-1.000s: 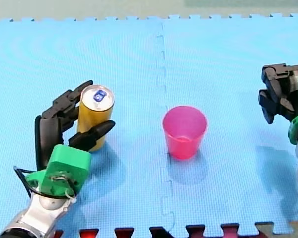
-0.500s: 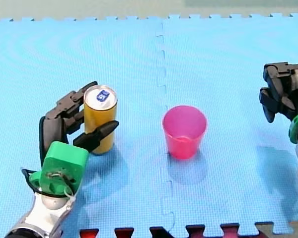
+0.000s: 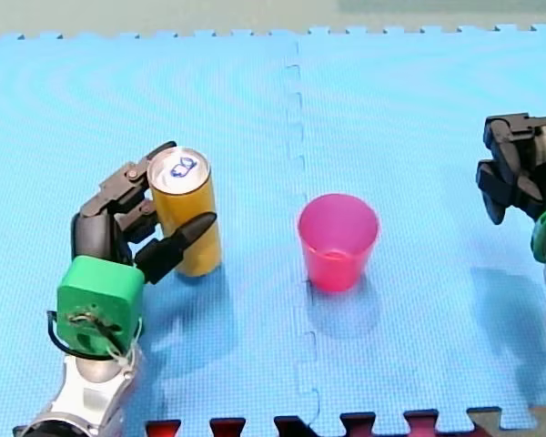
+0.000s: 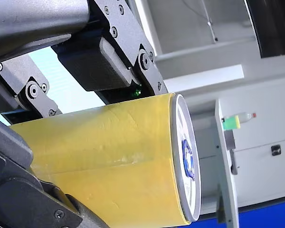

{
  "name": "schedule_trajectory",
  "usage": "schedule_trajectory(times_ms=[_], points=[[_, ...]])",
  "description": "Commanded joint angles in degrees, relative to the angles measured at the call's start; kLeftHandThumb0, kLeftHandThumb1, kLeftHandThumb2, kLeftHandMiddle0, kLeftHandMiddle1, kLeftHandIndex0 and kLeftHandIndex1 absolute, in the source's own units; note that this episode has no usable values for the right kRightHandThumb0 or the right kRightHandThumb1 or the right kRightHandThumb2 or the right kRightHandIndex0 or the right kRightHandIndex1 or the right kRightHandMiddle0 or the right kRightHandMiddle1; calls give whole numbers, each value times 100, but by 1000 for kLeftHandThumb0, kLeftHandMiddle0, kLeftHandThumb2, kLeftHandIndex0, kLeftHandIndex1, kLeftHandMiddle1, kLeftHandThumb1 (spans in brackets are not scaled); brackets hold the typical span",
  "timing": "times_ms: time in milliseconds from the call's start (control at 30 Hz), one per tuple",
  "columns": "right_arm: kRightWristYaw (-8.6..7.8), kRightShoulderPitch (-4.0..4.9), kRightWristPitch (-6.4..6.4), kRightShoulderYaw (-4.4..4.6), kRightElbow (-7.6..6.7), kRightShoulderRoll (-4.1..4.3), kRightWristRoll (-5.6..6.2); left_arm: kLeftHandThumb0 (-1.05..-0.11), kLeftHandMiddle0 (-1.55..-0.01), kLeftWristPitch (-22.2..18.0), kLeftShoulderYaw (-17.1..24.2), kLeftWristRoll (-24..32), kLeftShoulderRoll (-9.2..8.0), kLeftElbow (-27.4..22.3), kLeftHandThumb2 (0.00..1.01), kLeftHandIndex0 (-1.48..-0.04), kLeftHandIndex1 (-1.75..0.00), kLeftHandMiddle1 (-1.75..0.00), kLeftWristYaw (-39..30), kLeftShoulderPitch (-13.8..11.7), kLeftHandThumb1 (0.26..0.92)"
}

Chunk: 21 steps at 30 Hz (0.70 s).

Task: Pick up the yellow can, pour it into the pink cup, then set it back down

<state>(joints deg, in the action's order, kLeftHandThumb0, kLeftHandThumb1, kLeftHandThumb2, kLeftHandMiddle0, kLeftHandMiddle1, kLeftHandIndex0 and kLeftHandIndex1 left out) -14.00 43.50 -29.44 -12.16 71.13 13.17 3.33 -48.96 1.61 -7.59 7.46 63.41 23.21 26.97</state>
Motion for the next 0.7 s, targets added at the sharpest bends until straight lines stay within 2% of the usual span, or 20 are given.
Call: schedule_trajectory(times_ms=[0,333,500,667], points=[[-4,32,7,-13,-17,36,18,-367,-1232,-64,29,15,1,-24,0,-1184,0,-1,13,5,802],[-14,2,9,-11,-43,37,19,-358,-1236,20,-272,-778,-94,20,1,-1193,-4,-1,953,-118,806],[-21,-5,19,-11,-37,47,16,-351,-1237,122,-508,-1220,-168,203,1,-1193,-2,-1,1547,-82,808],[-45,-20,10,-15,-34,61,20,-347,-1220,79,-642,-1387,-214,341,2,-1191,0,0,1832,-45,812]])
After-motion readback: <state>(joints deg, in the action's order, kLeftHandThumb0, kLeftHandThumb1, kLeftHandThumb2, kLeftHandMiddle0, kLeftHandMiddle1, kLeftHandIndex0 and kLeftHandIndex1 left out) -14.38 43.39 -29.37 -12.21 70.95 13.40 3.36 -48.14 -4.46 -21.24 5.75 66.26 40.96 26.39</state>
